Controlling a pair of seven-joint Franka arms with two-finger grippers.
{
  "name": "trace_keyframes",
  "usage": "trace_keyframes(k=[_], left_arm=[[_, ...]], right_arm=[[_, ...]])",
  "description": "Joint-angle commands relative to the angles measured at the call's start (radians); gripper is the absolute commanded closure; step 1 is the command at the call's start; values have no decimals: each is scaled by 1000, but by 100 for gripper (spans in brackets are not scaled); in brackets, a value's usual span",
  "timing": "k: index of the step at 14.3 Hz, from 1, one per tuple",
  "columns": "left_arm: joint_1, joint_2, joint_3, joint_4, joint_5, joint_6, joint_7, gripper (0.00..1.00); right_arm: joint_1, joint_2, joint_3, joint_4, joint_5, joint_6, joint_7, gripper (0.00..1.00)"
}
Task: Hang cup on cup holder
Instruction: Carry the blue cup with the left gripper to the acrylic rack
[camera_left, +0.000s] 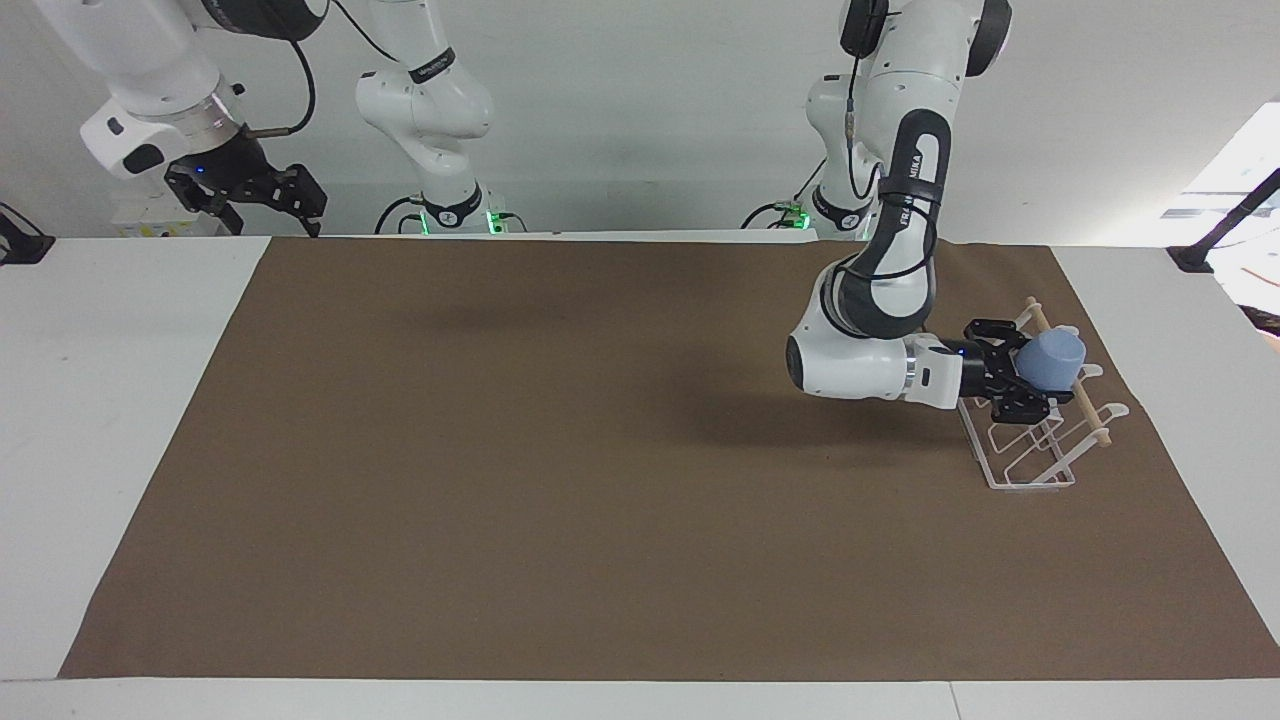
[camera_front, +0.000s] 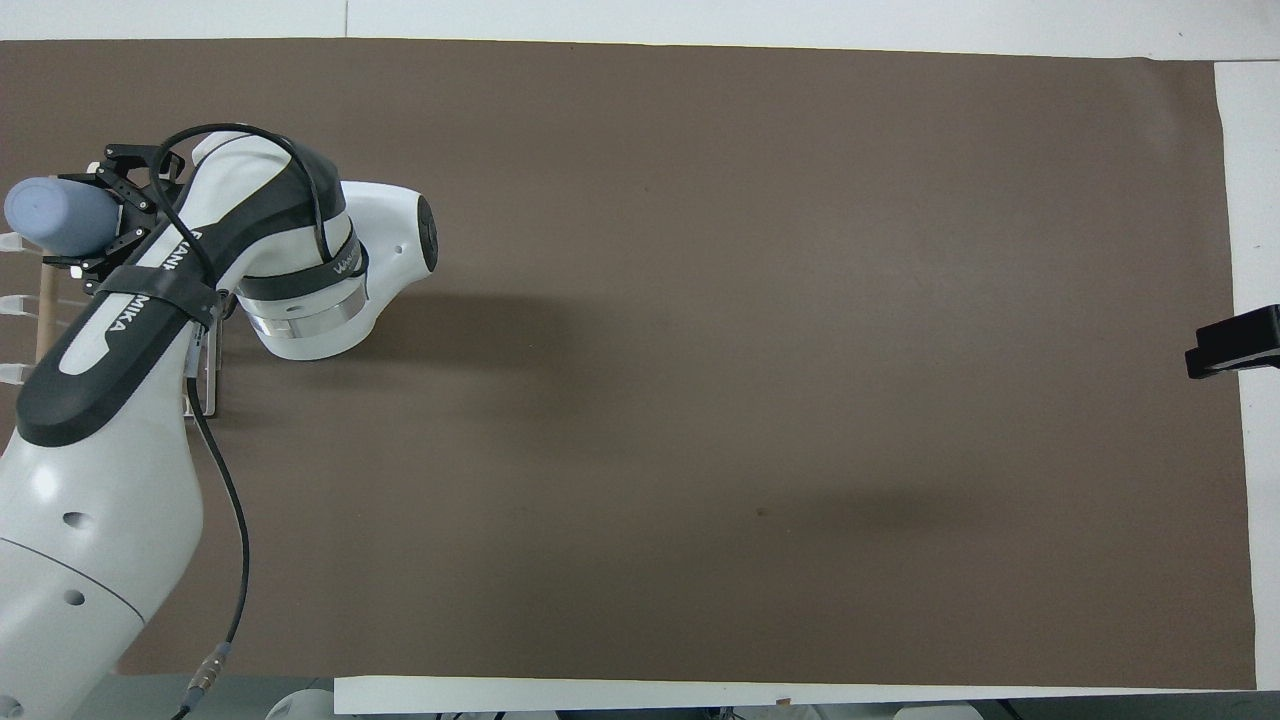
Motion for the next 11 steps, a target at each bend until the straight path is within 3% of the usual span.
trace_keyframes(k=[1, 11], left_arm=[[33, 10, -8, 12, 21, 57, 4, 100], [77, 9, -11, -20, 17, 153, 4, 100]], right_arm=[[-3, -4, 4, -3, -14, -11, 7, 1], [-3, -4, 4, -2, -14, -13, 6, 1]])
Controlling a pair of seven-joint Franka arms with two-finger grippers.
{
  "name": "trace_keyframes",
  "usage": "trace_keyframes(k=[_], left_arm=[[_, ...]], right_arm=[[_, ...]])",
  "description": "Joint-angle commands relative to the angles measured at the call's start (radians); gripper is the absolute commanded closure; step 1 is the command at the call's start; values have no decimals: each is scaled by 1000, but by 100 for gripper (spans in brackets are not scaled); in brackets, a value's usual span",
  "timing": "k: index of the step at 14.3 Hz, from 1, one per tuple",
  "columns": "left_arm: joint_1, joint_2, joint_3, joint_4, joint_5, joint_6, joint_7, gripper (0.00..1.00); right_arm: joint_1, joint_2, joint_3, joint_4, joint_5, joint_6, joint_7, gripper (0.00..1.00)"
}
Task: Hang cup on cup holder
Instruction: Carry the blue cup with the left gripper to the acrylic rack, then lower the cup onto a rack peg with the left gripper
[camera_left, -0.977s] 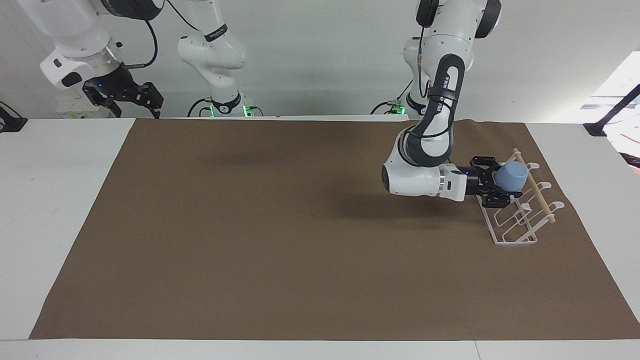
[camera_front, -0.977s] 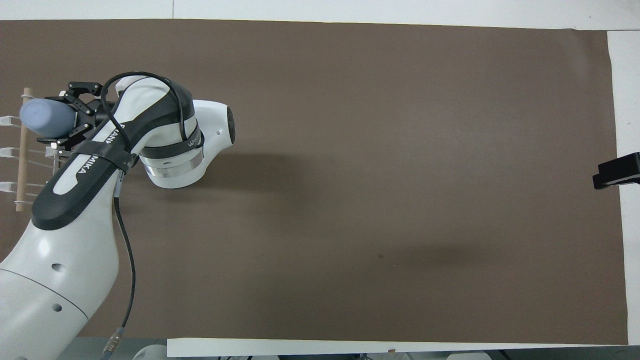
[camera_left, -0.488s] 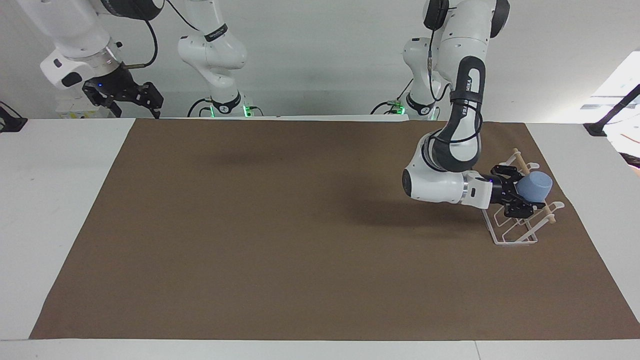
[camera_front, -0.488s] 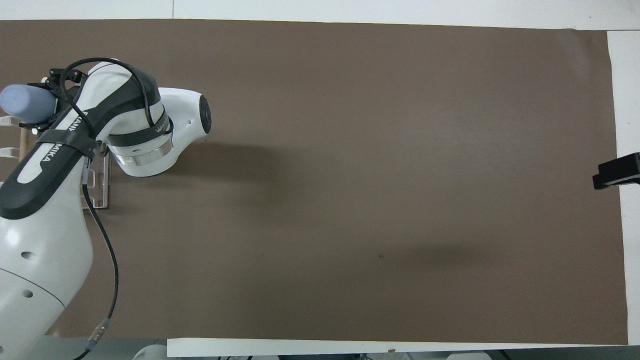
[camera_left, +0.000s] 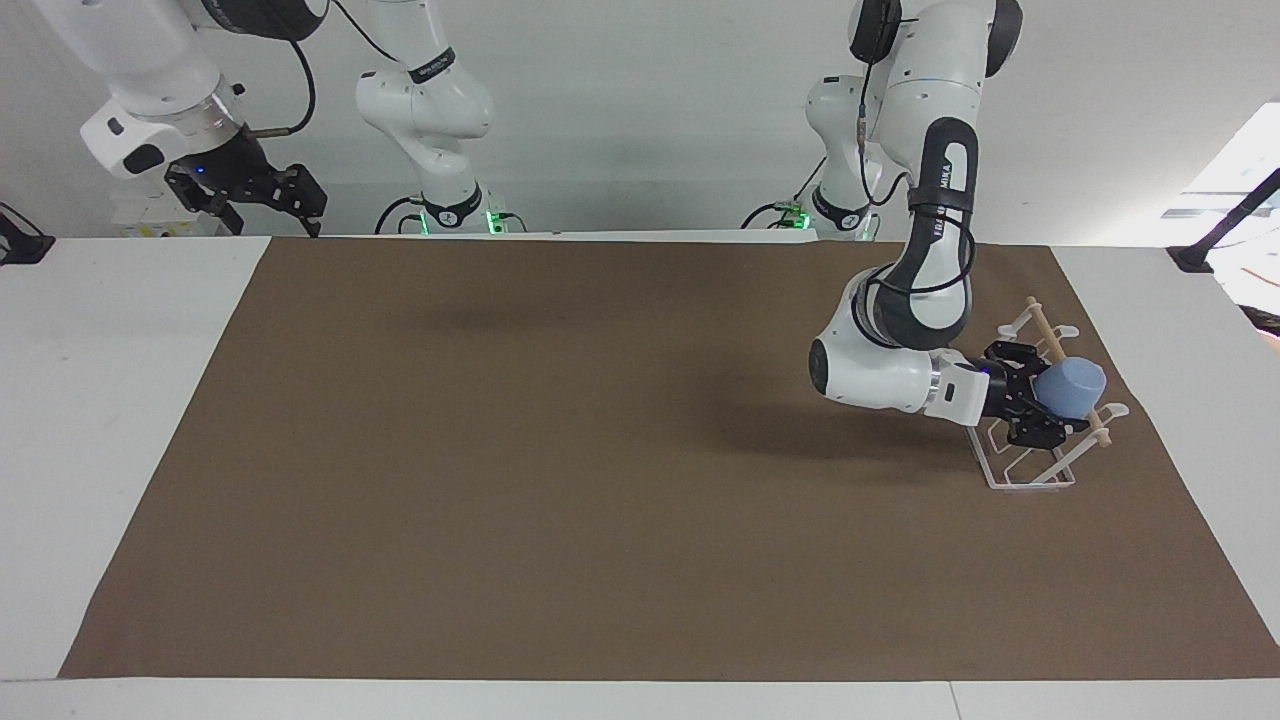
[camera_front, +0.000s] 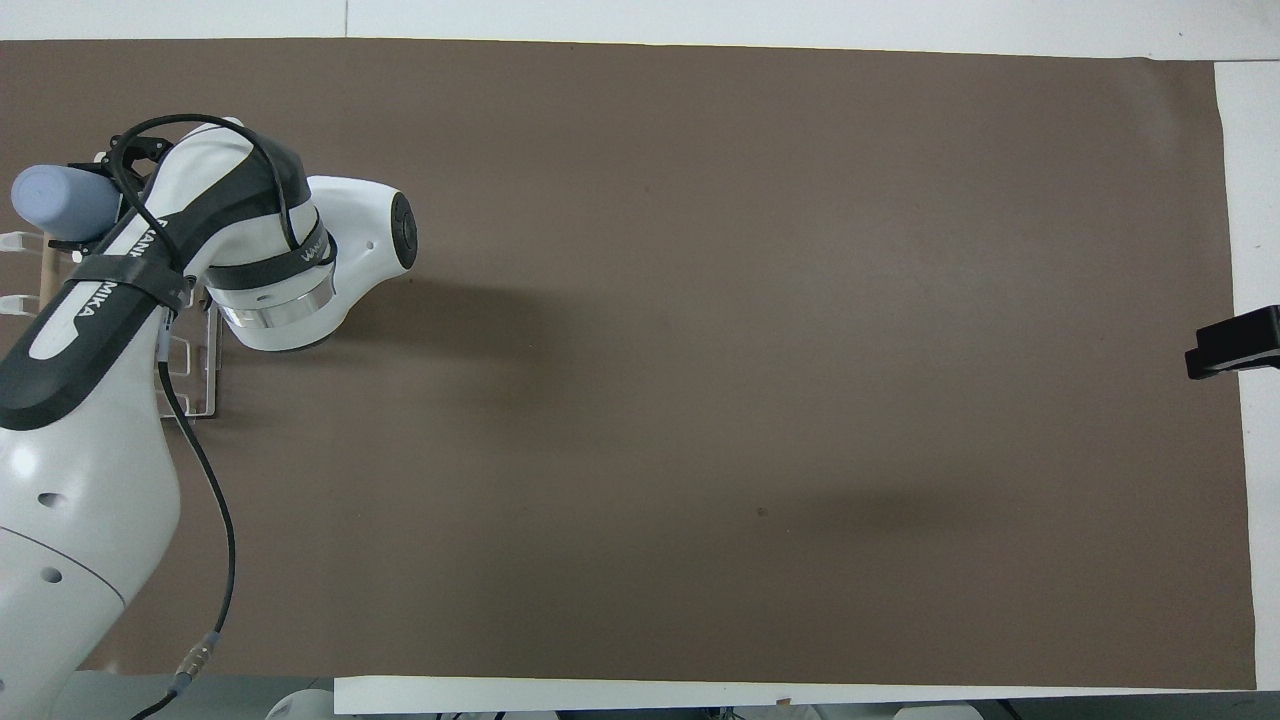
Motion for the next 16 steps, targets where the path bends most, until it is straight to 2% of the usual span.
trace_keyframes(k=[1, 13, 14, 16], left_arm=[[32, -2, -10, -21, 11, 35, 1, 100], [58, -6, -12, -55, -1, 92, 1, 100], [58, -8, -12, -56, -6, 100, 1, 99], [58, -6, -12, -58, -26, 123, 1, 89]], right_arm=[[-3, -4, 4, -2, -14, -11, 6, 1], [-3, -4, 4, 0, -14, -11, 6, 1], [-3, -4, 4, 0, -14, -11, 6, 1], [-3, -4, 4, 0, -14, -11, 4, 1]])
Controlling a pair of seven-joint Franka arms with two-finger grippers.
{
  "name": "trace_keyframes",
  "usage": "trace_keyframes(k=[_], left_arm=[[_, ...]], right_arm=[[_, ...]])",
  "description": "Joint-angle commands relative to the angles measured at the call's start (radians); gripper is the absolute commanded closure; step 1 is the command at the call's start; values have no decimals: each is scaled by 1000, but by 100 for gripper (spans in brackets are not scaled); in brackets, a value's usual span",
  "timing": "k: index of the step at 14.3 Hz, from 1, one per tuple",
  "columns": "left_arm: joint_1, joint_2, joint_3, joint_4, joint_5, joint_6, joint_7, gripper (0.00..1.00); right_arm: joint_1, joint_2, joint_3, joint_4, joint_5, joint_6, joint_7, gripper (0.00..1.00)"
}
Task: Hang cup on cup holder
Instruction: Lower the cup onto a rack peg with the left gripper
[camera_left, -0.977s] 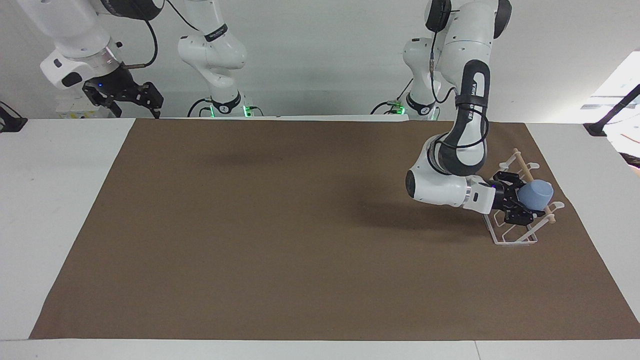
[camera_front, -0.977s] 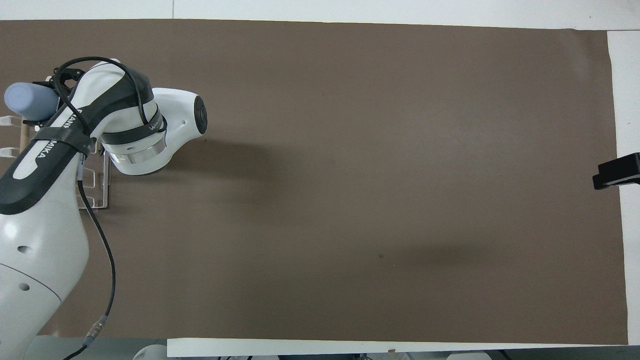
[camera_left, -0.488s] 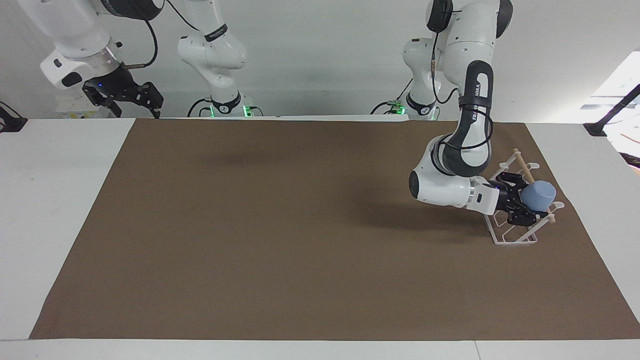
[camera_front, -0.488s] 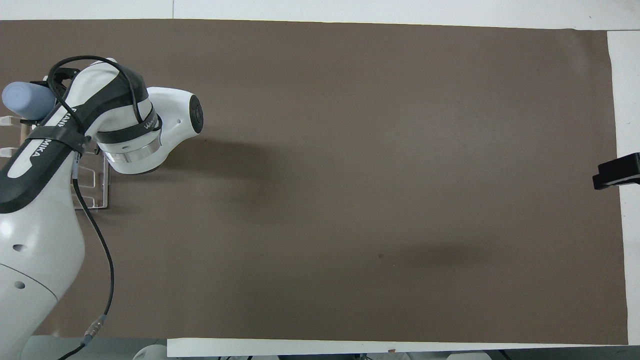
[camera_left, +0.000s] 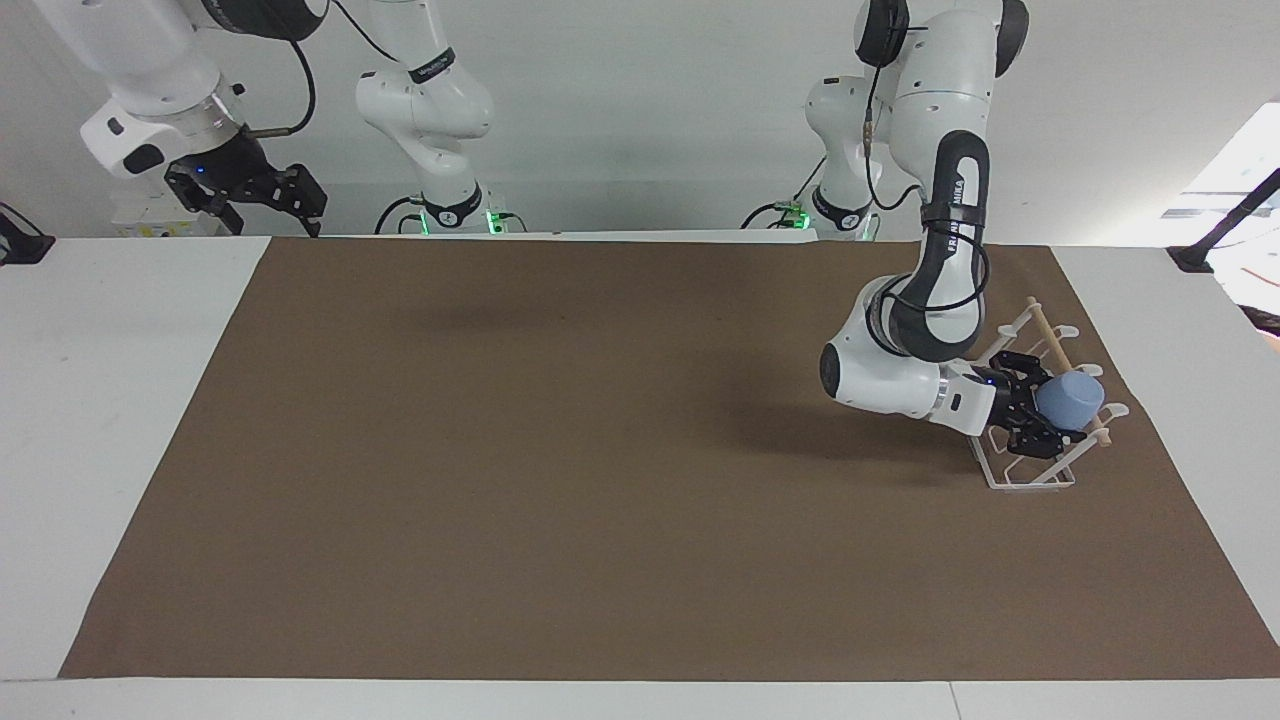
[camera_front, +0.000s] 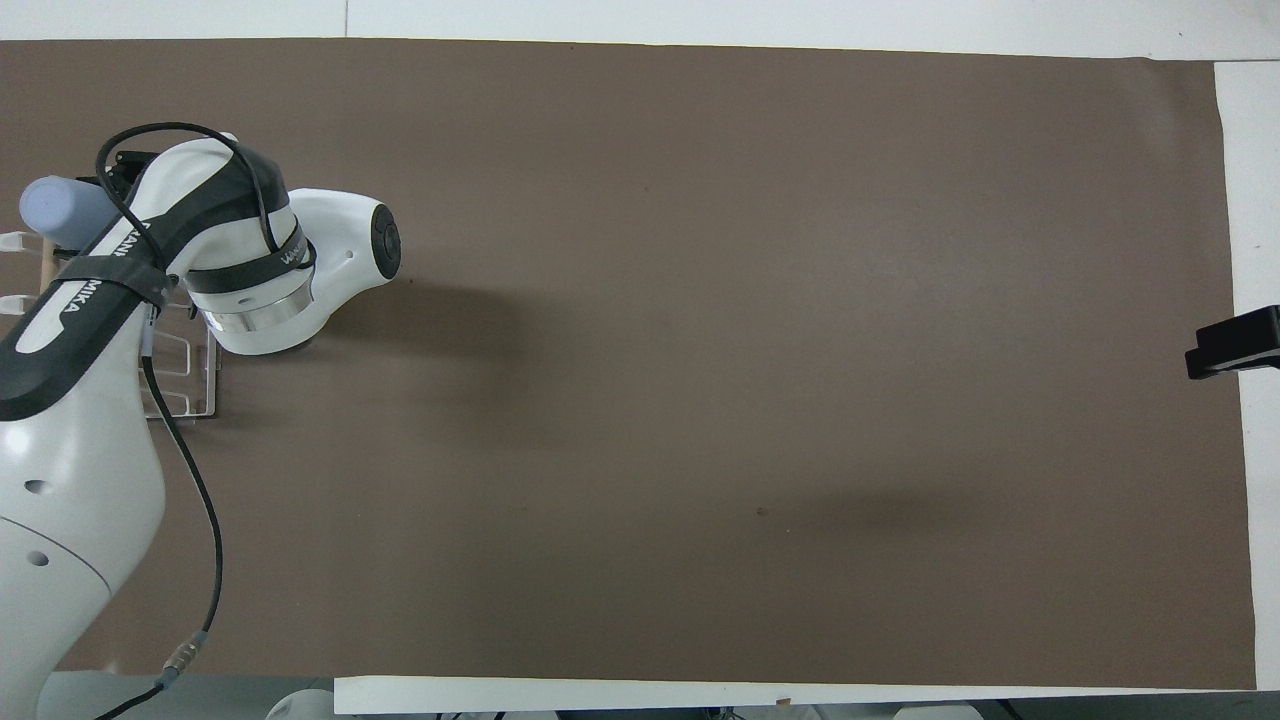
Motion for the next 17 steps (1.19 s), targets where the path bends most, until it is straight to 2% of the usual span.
trace_keyframes(k=[1, 5, 6, 8, 9, 15, 17], left_arm=[[14, -10, -9, -26, -18, 42, -4, 88], [15, -14, -9, -44, -49, 95, 1, 85], [14, -15, -9, -47, -63, 110, 3, 79], [6, -14, -9, -40, -84, 109, 4, 55], [3, -15, -9, -37, -86, 96, 4, 48], [11, -15, -5, -30, -83, 53, 0, 12], [12, -14, -5, -27, -83, 53, 0, 4]], right_arm=[[-4, -4, 4, 0, -14, -11, 4, 1], [-3, -4, 4, 1, -14, -10, 4, 1], [-3, -4, 4, 0, -14, -11, 4, 1], [-4, -4, 4, 0, -14, -11, 4, 1], [-3, -4, 4, 1, -14, -11, 4, 1], [-3, -4, 4, 0, -14, -11, 4, 1], [-4, -4, 4, 0, -14, -11, 3, 1]])
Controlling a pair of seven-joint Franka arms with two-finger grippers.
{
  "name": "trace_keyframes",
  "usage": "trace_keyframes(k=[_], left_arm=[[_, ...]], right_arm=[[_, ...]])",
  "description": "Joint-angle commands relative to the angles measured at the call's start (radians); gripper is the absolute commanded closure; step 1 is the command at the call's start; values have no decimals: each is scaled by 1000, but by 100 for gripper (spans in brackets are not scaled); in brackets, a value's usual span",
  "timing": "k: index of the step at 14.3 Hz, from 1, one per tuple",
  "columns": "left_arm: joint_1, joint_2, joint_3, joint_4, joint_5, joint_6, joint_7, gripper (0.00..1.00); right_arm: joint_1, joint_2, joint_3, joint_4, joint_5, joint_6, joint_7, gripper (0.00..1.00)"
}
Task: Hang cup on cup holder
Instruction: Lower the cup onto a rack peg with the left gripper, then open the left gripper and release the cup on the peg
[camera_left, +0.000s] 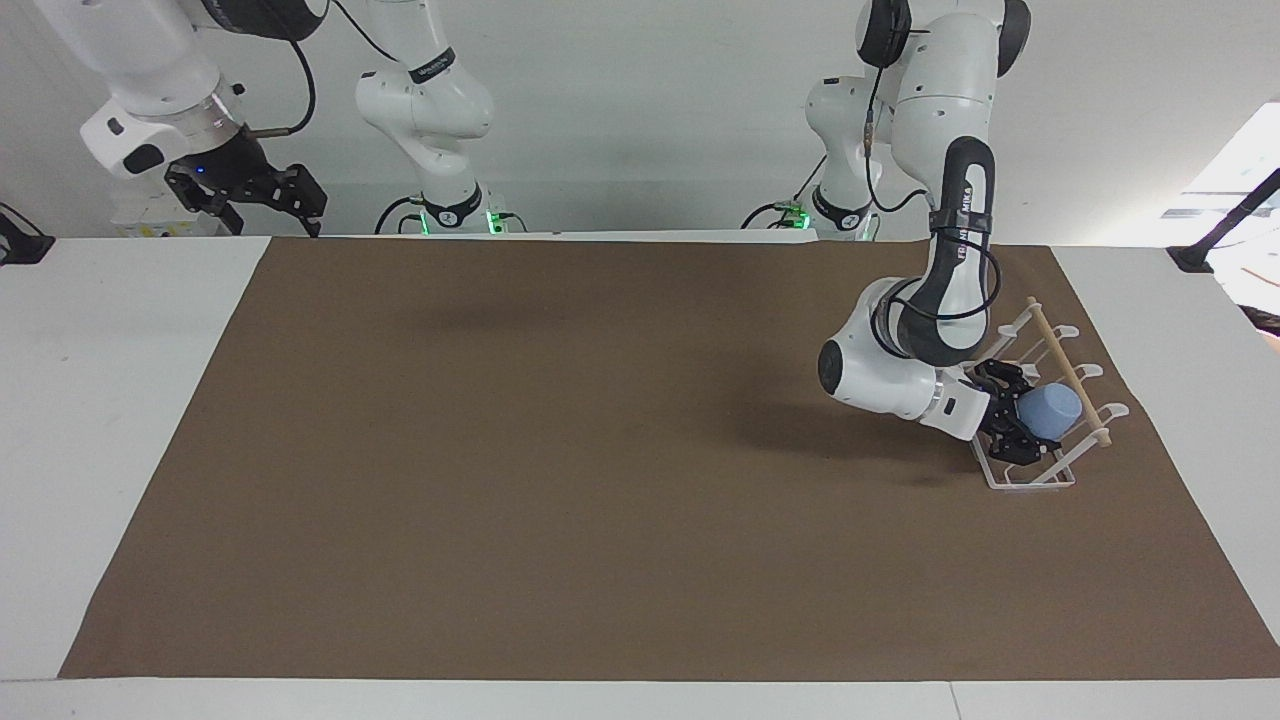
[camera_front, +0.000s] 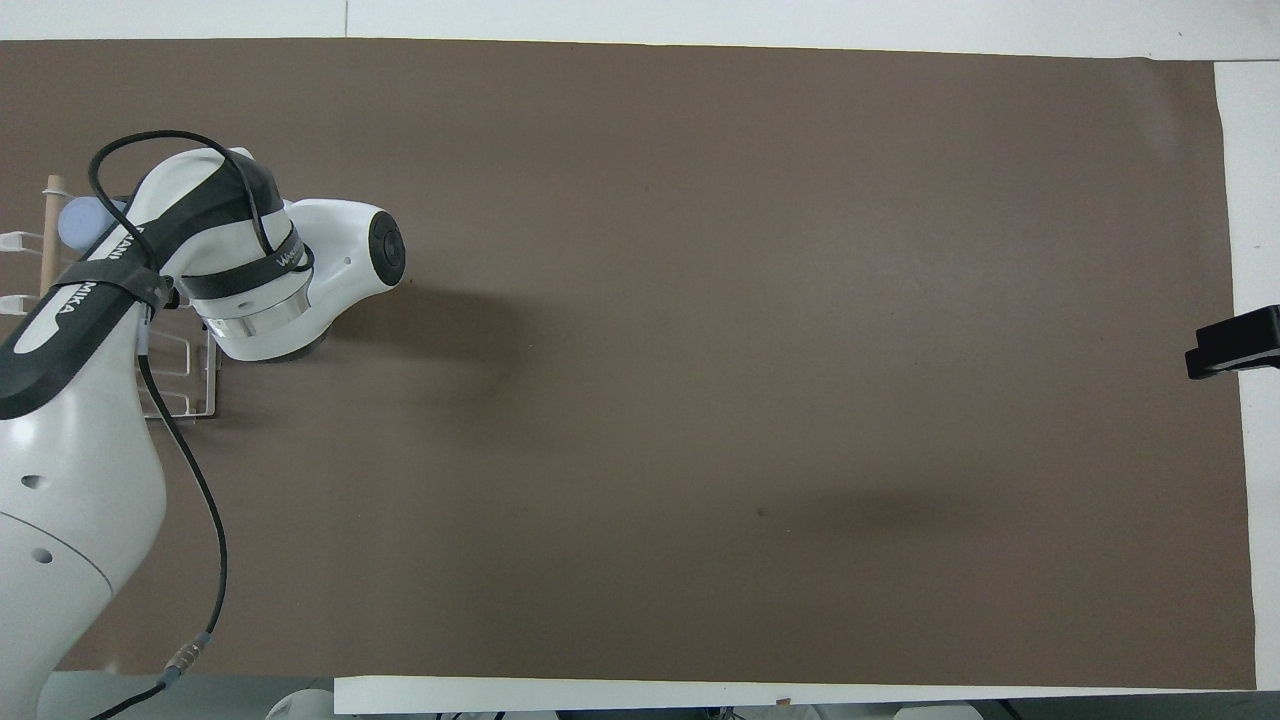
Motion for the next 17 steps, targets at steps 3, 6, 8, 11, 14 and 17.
trace_keyframes(k=[3, 6, 8, 11, 14, 17], left_arm=[[-1, -11, -4, 14, -2, -64, 2, 1], [-25, -13, -4, 59, 29, -164, 5, 1], [-35, -16, -4, 96, 38, -218, 5, 1], [-27, -16, -10, 165, 18, -223, -9, 1], [-18, -7, -9, 192, -164, -132, -67, 1], [-7, -5, -9, 189, -301, -127, -63, 1]], right_arm=[[-4, -4, 4, 0, -14, -11, 3, 1], [-3, -4, 4, 1, -14, -11, 3, 1], [-4, -4, 4, 0, -14, -11, 3, 1], [-4, -4, 4, 1, -14, -11, 3, 1], [-4, -4, 4, 1, -14, -11, 3, 1], [-4, -4, 4, 0, -14, -11, 3, 1]])
